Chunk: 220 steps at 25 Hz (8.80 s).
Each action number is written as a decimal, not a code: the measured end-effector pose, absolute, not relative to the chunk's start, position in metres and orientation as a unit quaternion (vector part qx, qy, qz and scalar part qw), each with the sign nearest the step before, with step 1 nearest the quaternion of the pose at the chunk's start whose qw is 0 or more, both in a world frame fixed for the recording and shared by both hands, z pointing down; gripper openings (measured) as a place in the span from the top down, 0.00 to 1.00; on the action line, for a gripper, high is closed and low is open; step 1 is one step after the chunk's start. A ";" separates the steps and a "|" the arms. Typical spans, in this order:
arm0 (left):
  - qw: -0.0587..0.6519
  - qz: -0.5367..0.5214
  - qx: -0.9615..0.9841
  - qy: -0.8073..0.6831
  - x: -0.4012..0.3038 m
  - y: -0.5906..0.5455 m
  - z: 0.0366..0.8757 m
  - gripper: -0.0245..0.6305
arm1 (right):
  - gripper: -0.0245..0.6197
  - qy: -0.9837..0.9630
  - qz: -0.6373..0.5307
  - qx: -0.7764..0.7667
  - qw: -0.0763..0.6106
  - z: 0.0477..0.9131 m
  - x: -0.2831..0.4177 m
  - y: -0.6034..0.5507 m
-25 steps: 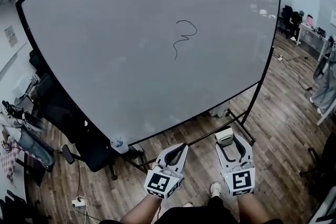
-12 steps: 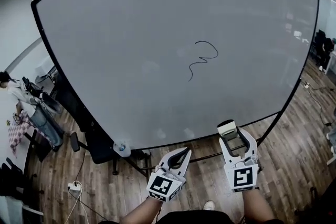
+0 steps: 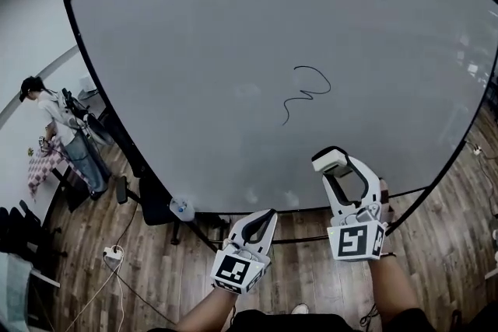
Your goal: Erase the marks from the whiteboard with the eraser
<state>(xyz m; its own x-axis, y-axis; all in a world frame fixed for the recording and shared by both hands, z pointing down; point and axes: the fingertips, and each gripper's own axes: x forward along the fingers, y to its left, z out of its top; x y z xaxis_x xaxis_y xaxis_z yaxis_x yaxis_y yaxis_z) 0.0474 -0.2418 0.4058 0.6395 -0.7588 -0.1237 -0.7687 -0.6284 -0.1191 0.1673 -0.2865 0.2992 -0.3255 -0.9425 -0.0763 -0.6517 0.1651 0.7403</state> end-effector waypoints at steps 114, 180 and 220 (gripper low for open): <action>0.118 0.070 -0.880 0.454 -0.016 -0.296 0.359 0.93 | 0.57 -0.496 -0.538 0.499 0.464 0.175 0.096 -0.379; 0.107 0.063 -0.883 0.453 -0.020 -0.300 0.374 0.93 | 0.56 -0.515 -0.513 0.428 0.537 0.353 0.072 -0.399; 0.091 0.042 -0.893 0.439 0.006 -0.272 0.399 0.93 | 0.57 -0.792 -0.100 0.597 0.077 0.381 0.147 -0.253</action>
